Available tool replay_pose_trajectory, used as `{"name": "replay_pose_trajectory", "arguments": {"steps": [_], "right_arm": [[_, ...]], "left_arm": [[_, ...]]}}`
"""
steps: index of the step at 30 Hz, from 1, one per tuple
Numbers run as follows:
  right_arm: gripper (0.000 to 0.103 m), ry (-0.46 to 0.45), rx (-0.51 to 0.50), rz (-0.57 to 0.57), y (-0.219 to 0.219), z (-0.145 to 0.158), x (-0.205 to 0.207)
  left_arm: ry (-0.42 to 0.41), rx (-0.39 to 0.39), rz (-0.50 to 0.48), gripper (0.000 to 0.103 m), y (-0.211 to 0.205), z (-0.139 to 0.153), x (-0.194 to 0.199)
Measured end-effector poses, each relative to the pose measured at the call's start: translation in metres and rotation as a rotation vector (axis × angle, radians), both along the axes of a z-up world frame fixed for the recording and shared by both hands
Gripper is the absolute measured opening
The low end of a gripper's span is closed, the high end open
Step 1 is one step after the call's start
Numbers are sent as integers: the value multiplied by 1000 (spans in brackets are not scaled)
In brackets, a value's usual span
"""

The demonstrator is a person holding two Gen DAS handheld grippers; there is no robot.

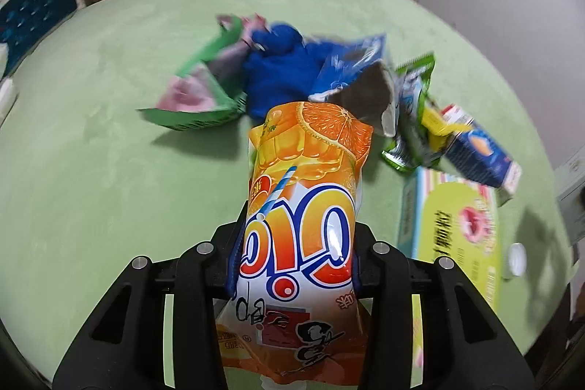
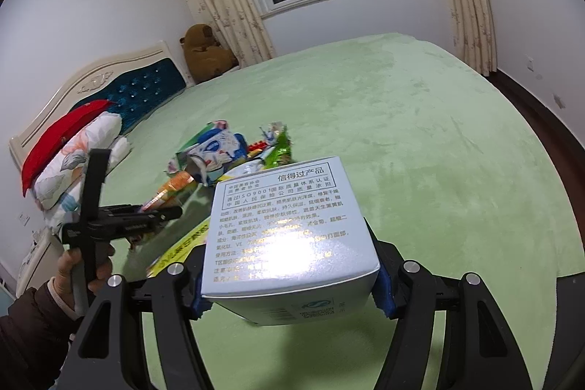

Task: Collect trash
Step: 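Carry the snack bag and white box down over the orange bucket with both tools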

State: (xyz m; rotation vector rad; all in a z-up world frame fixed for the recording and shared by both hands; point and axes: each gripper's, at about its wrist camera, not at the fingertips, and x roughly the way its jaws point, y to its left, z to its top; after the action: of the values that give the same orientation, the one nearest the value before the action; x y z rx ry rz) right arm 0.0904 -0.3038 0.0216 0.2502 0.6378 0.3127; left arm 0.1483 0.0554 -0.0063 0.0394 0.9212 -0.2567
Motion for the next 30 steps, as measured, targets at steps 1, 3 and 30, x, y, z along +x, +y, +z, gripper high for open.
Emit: {"name": "replay_pose_trajectory", "arguments": {"steps": [1,3,30], "right_arm": [[65,0,3,5,1,2,-1],[65,-2,8,20,6,4,-8],[65,49,-85,157,36,-17,-151]], "left_arm": [[-16,-7,12,41,2,7,-10],[-49,-16,26,41,6,18,-29],[-163,17,-80,41,-71,29,-215]]}}
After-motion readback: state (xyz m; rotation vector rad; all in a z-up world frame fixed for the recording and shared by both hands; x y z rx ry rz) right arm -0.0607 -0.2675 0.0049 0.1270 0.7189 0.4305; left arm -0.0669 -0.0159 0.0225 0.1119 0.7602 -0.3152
